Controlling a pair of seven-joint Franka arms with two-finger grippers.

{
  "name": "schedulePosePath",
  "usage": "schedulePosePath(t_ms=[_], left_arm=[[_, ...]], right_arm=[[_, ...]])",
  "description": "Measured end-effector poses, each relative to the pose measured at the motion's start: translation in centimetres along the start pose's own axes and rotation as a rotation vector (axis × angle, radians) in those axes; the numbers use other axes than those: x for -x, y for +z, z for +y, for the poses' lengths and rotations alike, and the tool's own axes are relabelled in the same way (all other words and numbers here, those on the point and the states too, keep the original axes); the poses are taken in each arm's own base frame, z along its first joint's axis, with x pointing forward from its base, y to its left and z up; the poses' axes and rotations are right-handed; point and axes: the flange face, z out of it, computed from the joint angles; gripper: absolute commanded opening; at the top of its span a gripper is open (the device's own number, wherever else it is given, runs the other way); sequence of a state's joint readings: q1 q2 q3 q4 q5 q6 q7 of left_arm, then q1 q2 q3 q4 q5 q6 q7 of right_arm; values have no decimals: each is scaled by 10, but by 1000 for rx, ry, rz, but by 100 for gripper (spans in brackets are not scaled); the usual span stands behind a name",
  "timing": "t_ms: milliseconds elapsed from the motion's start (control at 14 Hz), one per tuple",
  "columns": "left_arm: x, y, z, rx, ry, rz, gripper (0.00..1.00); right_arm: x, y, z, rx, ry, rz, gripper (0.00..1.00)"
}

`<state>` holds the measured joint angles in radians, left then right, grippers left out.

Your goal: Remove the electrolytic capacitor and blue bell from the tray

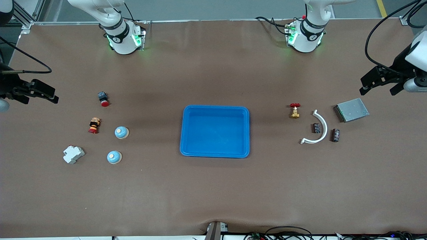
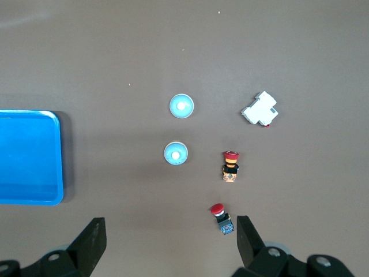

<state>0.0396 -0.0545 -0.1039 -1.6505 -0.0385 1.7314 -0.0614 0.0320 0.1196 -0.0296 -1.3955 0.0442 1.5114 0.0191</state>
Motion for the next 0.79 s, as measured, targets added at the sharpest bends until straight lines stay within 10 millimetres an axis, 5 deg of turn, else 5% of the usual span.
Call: schedulePosePath(t_ms=[357, 786], left_arm=[[-13, -4, 3, 6, 5, 17, 100], [-10, -11, 35, -36, 78, 33, 100]], right_arm=[[0, 0, 1, 0, 1, 0, 100], [0, 0, 3, 1, 5, 1, 100]])
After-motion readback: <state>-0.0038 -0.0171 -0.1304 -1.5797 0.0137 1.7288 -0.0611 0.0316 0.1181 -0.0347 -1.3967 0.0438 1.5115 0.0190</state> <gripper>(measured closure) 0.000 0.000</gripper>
